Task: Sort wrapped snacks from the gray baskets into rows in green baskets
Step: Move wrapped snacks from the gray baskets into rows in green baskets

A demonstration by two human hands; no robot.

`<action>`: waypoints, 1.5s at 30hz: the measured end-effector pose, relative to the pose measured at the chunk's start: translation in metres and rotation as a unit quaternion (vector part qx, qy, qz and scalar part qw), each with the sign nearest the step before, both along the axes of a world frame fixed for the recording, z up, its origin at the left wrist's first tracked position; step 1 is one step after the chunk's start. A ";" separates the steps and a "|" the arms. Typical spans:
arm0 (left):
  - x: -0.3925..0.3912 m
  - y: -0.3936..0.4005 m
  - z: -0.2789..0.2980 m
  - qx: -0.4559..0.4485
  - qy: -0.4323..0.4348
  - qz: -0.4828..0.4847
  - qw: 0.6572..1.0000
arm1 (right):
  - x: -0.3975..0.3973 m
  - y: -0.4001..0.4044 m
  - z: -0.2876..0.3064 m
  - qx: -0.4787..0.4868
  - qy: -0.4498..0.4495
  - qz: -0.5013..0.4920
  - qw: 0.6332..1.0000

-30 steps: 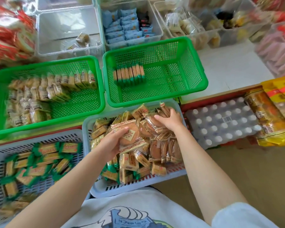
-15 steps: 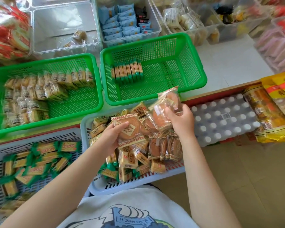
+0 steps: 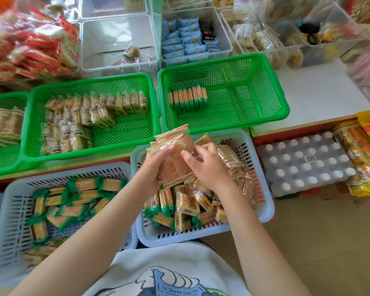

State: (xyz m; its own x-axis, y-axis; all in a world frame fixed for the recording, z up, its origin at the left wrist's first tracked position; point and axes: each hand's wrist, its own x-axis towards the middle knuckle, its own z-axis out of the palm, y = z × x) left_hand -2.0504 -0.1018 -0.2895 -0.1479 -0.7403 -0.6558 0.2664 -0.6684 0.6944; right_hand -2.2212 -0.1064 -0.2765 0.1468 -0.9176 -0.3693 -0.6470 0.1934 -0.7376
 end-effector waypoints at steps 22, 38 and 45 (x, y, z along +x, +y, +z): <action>0.407 0.057 0.037 -0.010 0.028 0.266 0.963 | 0.438 0.039 0.030 0.150 -0.244 0.004 0.958; 0.584 0.056 0.016 -0.051 0.100 0.258 0.960 | 0.621 0.010 0.015 0.189 -0.147 0.012 0.971; 0.663 0.046 -0.019 -0.037 0.025 0.236 0.971 | 0.692 -0.029 -0.005 0.338 -0.155 0.084 0.924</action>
